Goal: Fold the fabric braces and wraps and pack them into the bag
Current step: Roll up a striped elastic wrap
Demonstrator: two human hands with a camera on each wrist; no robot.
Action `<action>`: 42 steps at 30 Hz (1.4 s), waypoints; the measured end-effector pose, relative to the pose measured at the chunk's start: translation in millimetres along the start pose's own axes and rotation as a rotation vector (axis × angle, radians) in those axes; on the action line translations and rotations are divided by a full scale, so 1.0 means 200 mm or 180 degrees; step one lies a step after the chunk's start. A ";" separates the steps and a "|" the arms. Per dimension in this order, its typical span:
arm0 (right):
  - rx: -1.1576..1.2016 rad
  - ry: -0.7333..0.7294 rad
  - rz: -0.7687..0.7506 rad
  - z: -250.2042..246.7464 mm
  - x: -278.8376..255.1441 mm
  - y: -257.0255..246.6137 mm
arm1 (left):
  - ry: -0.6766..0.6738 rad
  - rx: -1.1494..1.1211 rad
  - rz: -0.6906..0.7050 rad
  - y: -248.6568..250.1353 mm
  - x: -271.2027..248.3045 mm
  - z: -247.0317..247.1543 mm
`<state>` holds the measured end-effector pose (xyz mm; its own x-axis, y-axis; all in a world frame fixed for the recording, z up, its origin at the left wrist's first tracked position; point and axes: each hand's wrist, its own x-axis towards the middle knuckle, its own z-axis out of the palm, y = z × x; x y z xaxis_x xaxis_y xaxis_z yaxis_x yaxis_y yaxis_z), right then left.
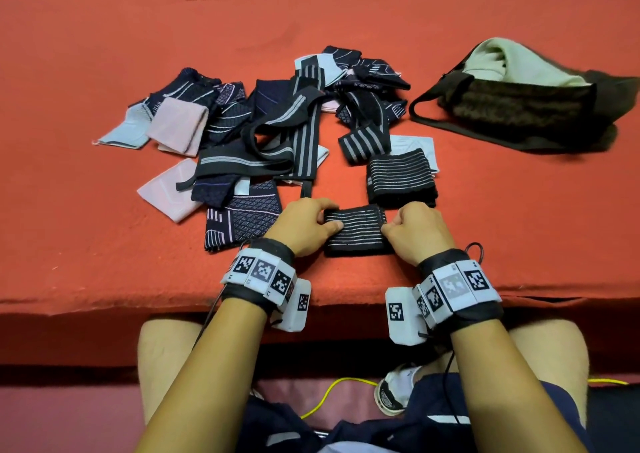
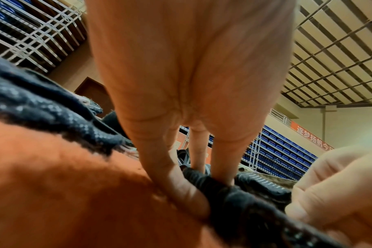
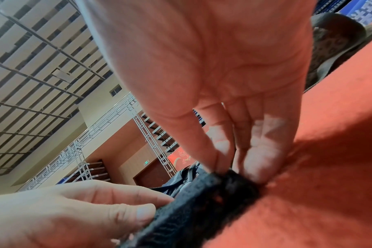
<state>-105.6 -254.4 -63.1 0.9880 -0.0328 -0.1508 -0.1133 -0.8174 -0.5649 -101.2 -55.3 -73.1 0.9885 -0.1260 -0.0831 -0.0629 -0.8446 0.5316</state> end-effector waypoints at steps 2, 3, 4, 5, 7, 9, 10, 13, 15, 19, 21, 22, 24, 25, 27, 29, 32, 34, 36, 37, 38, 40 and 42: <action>0.0101 0.0038 -0.0065 0.00 0.00 0.00 | -0.0008 -0.0008 0.0001 0.00 0.00 0.00; 0.0199 0.0070 -0.0109 0.01 0.00 0.00 | -0.0024 0.0003 0.0001 -0.01 0.01 0.01; 0.0288 0.0090 -0.0152 0.01 0.00 0.00 | -0.0044 0.0018 -0.0001 0.00 0.01 0.01; 0.0340 0.0083 -0.0173 0.02 0.00 0.00 | -0.0060 0.0032 0.0008 0.00 0.02 0.01; 0.0296 -0.0023 -0.0171 0.04 0.01 -0.01 | -0.0095 0.0037 0.0035 0.00 0.02 0.02; 0.0188 -0.0110 -0.0193 0.07 0.02 -0.01 | -0.0109 0.0013 0.0038 0.00 0.02 0.02; 0.0182 -0.0134 -0.0215 0.07 0.02 -0.01 | -0.0104 -0.0016 0.0032 0.00 0.02 0.01; 0.0270 -0.0163 -0.0210 0.06 0.02 0.00 | -0.0065 -0.0335 0.0005 -0.02 0.00 0.01; 0.0340 -0.0167 -0.0177 0.05 0.03 0.02 | -0.0070 -0.0705 0.0068 -0.01 -0.02 -0.01; 0.1058 -0.0328 -0.0099 0.04 0.05 0.03 | 0.0024 -0.0975 0.0248 -0.02 -0.04 -0.02; 0.1502 -0.0359 -0.0070 0.00 0.05 0.02 | 0.0002 -0.1124 0.0252 -0.02 -0.04 -0.02; 0.1635 -0.0328 -0.0097 -0.03 0.06 0.01 | -0.0005 -0.1259 0.0240 -0.02 -0.03 -0.03; 0.1759 -0.0192 -0.0159 -0.09 0.08 -0.01 | 0.0083 -0.1608 0.0276 0.02 -0.01 -0.06; 0.1796 -0.0102 -0.0169 -0.12 0.09 -0.02 | 0.0184 -0.1726 0.0313 0.05 0.01 -0.08; 0.1824 0.0035 -0.0131 -0.16 0.14 -0.02 | 0.0314 -0.1951 0.0331 0.12 0.08 -0.11; 0.1743 0.0108 -0.0079 -0.19 0.19 -0.01 | 0.0322 -0.2122 0.0260 0.18 0.15 -0.11; 0.1496 0.0293 -0.0027 -0.22 0.23 0.02 | 0.0306 -0.2133 0.0061 0.24 0.25 -0.06; 0.1250 0.0425 -0.0025 -0.24 0.26 0.04 | 0.0323 -0.2071 -0.0020 0.26 0.31 -0.02; 0.1039 0.0512 -0.0019 -0.24 0.29 0.06 | 0.0251 -0.2169 -0.0174 0.28 0.35 0.02; 0.0981 0.0560 -0.0016 -0.24 0.31 0.07 | 0.0212 -0.2243 -0.0257 0.29 0.36 0.03; 0.0883 0.0597 -0.0012 -0.24 0.33 0.07 | 0.0186 -0.2278 -0.0336 0.30 0.37 0.04; 0.0619 0.0640 0.0022 -0.23 0.36 0.07 | 0.0215 -0.2274 -0.0435 0.31 0.40 0.05; 0.0540 0.0659 0.0074 -0.23 0.37 0.07 | 0.0287 -0.2273 -0.0493 0.31 0.42 0.06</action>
<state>-29.1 -294.7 -46.0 0.9834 -0.1815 -0.0061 -0.1349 -0.7075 -0.6937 -24.2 -124.0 -56.4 0.9882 0.0366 -0.1485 0.1526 -0.3007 0.9414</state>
